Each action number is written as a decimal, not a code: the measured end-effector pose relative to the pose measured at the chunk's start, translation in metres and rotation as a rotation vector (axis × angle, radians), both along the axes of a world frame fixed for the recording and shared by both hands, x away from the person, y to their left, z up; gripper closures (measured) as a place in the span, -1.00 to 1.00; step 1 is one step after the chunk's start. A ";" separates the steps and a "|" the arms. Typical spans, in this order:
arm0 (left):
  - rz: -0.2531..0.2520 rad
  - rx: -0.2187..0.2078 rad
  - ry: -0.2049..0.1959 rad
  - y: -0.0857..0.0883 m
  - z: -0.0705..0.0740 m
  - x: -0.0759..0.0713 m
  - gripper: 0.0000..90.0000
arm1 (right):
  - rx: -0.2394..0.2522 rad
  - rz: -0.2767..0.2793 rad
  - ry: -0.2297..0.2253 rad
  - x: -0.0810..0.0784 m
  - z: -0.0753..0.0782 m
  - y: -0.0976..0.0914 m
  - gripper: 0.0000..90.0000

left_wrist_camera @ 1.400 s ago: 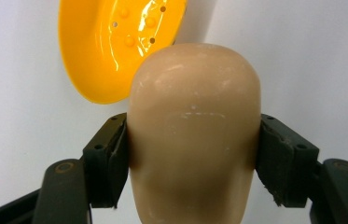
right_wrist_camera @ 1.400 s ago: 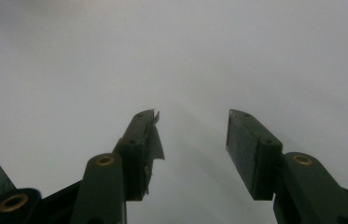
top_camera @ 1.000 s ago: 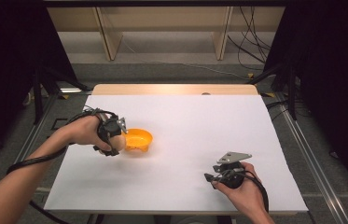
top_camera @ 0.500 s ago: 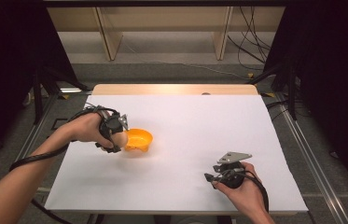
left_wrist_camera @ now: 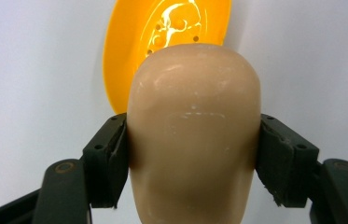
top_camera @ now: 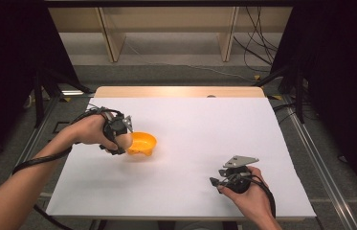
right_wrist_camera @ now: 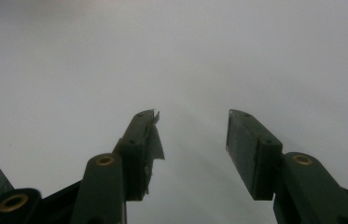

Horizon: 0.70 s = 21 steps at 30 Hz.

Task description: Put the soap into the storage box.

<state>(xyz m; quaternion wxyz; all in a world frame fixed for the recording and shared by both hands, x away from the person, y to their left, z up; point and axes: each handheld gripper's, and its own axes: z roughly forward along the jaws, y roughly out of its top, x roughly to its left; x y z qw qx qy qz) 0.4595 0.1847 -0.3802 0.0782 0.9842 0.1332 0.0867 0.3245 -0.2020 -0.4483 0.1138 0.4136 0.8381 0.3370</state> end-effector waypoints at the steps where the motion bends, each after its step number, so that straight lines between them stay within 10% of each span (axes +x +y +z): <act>1: 0.002 -0.003 0.001 -0.001 0.000 0.001 -0.28 | 0.007 -0.006 -0.020 0.000 -0.001 0.000 0.17; 21: 0.004 -0.027 -0.026 -0.004 0.002 0.007 -0.28 | 0.004 0.002 -0.005 0.001 -0.001 0.000 0.17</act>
